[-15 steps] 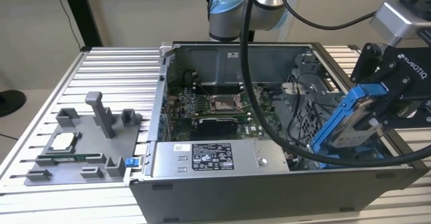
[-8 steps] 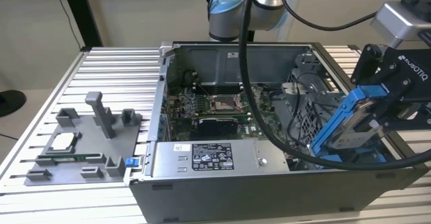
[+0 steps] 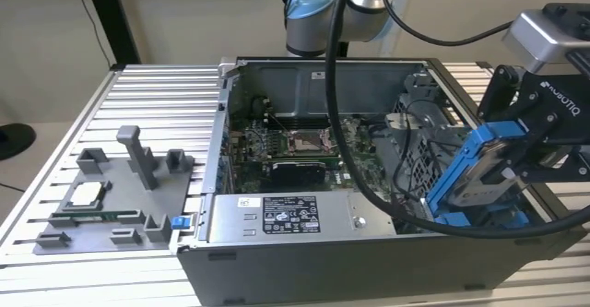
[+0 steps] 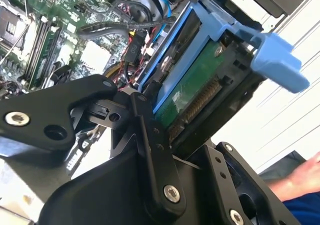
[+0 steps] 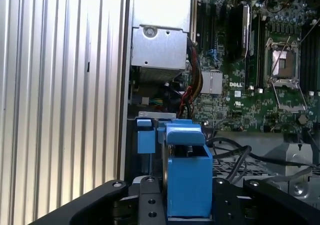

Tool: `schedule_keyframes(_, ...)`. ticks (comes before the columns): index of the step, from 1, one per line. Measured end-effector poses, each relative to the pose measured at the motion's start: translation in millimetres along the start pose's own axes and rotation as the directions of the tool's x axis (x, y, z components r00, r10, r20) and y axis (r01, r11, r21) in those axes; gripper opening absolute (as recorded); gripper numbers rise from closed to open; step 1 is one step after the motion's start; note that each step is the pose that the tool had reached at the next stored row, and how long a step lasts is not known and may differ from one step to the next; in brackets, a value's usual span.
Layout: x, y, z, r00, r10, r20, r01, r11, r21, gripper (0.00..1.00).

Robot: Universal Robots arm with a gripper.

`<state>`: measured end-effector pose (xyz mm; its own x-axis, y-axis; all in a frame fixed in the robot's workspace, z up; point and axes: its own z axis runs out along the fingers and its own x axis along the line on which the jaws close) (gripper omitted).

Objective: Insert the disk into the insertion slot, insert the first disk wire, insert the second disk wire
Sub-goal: 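Insert the disk into the insertion slot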

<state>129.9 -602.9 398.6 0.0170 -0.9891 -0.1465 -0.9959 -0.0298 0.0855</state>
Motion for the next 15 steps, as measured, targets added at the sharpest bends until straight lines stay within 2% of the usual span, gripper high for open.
schedule_keyframes(3,0.6,-0.4,4.5,1.0,0.0,0.0011,0.0,1.0,0.0003,0.0)
schedule_keyframes(5,0.7,-0.6,4.8,1.0,-0.001,0.0068,0.001,1.0,0.0004,0.0)
schedule_keyframes(9,0.7,-0.6,5.0,0.9999,-0.001,0.0116,0.001,1.0,-0.0028,0.0)
schedule_keyframes(15,0.9,-0.7,6.1,0.9997,-0.001,0.0236,0.001,1.0,-0.0053,0.0)
